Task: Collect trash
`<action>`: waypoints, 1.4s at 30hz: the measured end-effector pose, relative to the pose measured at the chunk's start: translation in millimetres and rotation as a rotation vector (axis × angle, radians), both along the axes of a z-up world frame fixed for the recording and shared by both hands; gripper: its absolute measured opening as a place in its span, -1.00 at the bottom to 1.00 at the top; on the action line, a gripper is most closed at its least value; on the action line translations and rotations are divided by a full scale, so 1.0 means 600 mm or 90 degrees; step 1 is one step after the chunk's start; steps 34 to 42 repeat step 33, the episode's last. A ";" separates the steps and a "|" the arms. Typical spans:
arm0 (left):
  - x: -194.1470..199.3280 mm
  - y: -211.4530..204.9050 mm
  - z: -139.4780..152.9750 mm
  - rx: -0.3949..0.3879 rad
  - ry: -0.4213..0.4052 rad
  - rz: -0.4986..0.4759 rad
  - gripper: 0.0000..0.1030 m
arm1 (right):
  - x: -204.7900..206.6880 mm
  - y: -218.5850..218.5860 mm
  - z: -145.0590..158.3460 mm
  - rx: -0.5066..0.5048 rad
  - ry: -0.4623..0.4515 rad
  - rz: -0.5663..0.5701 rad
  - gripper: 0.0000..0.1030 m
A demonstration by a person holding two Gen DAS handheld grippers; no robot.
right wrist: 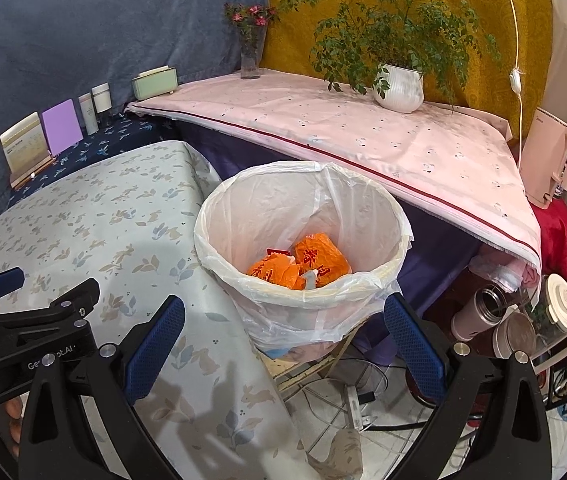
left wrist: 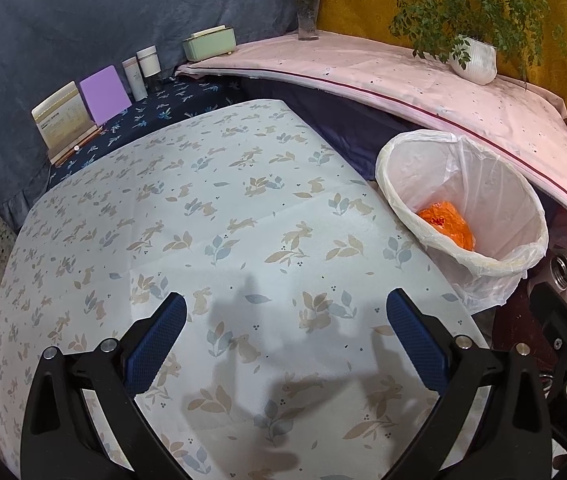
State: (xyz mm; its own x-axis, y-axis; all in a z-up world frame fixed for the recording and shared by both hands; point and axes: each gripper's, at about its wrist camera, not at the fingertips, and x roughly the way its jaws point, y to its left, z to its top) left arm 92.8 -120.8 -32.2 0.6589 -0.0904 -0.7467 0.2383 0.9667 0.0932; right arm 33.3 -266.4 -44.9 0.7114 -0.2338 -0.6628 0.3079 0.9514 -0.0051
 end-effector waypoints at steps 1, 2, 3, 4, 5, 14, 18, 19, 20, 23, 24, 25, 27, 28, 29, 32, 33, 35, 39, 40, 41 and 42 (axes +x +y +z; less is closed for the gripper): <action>0.000 0.000 0.000 0.000 -0.001 -0.001 0.86 | 0.001 0.000 -0.001 0.000 0.001 -0.001 0.87; 0.000 0.000 -0.001 0.000 -0.001 -0.002 0.86 | 0.002 0.000 -0.002 0.000 0.002 -0.001 0.87; 0.000 0.000 -0.001 -0.002 0.000 -0.002 0.86 | 0.002 0.000 -0.003 0.001 0.002 -0.001 0.87; 0.000 0.001 -0.002 -0.003 0.002 -0.002 0.86 | 0.003 0.000 -0.004 0.001 0.003 -0.001 0.87; 0.000 0.000 -0.002 -0.001 0.001 -0.003 0.86 | 0.003 0.000 -0.004 0.000 0.003 -0.002 0.87; 0.001 -0.002 -0.004 0.001 0.001 -0.003 0.86 | 0.004 0.001 -0.007 0.002 0.006 -0.002 0.87; 0.001 -0.003 -0.004 0.000 0.000 -0.004 0.86 | 0.005 0.000 -0.004 0.002 0.003 -0.002 0.87; 0.001 -0.004 -0.004 0.001 0.000 -0.004 0.86 | 0.006 0.000 -0.004 0.002 0.002 -0.002 0.87; 0.002 -0.003 -0.003 0.000 0.000 -0.004 0.86 | 0.006 0.000 -0.003 0.002 0.001 -0.002 0.87; 0.002 -0.004 -0.001 -0.001 -0.002 -0.006 0.86 | 0.006 -0.001 -0.002 0.003 0.000 -0.002 0.87; 0.002 -0.005 -0.001 -0.001 -0.004 -0.006 0.86 | 0.006 -0.001 -0.002 0.003 0.000 -0.002 0.87; 0.002 -0.006 0.000 -0.001 -0.005 -0.008 0.86 | 0.006 -0.001 -0.002 0.003 -0.001 -0.002 0.87; 0.003 -0.007 0.000 0.000 -0.003 -0.010 0.86 | 0.007 -0.002 -0.002 0.003 -0.002 -0.003 0.87; 0.003 -0.007 0.000 0.000 -0.004 -0.008 0.86 | 0.007 -0.003 -0.001 0.004 -0.002 -0.004 0.87; 0.003 -0.007 0.000 -0.003 -0.006 -0.009 0.86 | 0.007 -0.003 -0.001 0.004 -0.004 -0.005 0.87; 0.003 -0.010 -0.002 -0.007 -0.001 -0.027 0.86 | 0.008 -0.006 -0.001 0.004 -0.006 -0.008 0.87; 0.003 -0.010 -0.002 -0.010 0.000 -0.029 0.86 | 0.008 -0.006 -0.001 0.005 -0.006 -0.008 0.87; 0.003 -0.010 -0.002 -0.010 0.000 -0.029 0.86 | 0.008 -0.006 -0.001 0.005 -0.006 -0.008 0.87; 0.003 -0.010 -0.002 -0.010 0.000 -0.029 0.86 | 0.008 -0.006 -0.001 0.005 -0.006 -0.008 0.87; 0.003 -0.010 -0.002 -0.010 0.000 -0.029 0.86 | 0.008 -0.006 -0.001 0.005 -0.006 -0.008 0.87; 0.003 -0.010 -0.002 -0.010 0.000 -0.029 0.86 | 0.008 -0.006 -0.001 0.005 -0.006 -0.008 0.87; 0.003 -0.010 -0.002 -0.010 0.000 -0.029 0.86 | 0.008 -0.006 -0.001 0.005 -0.006 -0.008 0.87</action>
